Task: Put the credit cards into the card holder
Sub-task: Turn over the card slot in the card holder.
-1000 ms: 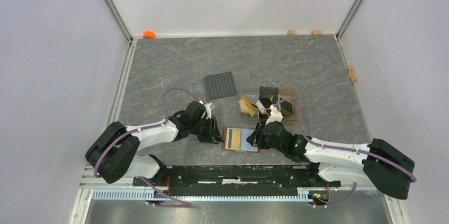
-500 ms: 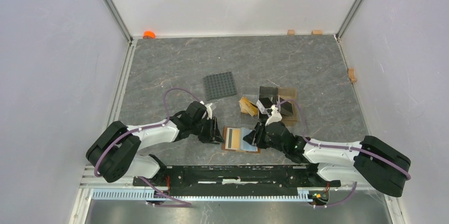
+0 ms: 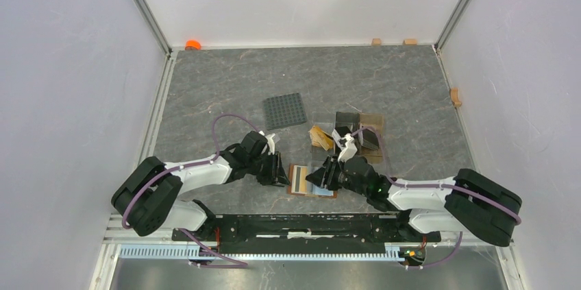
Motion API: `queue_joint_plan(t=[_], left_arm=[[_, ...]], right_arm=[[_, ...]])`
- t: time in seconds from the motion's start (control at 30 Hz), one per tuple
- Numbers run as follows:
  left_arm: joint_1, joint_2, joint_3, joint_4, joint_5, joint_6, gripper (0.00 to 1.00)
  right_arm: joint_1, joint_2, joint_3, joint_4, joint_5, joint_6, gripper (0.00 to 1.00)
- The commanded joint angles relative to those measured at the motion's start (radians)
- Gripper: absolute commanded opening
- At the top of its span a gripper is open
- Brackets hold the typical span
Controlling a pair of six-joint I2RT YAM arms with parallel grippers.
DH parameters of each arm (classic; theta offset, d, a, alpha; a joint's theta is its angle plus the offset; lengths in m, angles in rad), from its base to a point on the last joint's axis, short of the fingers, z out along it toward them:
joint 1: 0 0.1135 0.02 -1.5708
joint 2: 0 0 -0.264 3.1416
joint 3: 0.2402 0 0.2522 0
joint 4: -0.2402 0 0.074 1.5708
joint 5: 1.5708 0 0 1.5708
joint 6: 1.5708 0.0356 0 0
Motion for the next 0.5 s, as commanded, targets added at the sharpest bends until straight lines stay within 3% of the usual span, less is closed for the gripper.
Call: queue_joint_plan(t=[0.0,0.27,0.47], left_arm=[[-0.005,-0.019,0.012,0.037,0.001,-0.029,0.37],[-0.002,-0.076,0.007,-0.008,-0.041,-0.028,0.4],[0.002,-0.155,-0.001,-0.07,-0.093,-0.025,0.53]], right_arm=[[0.0,0.055,0.072,0.096,-0.057,-0.05,0.43],[0.01,0.175,0.164,0.132,-0.141,-0.087,0.45],[0.026,0.214,0.256,0.08,-0.154,-0.152,0.47]])
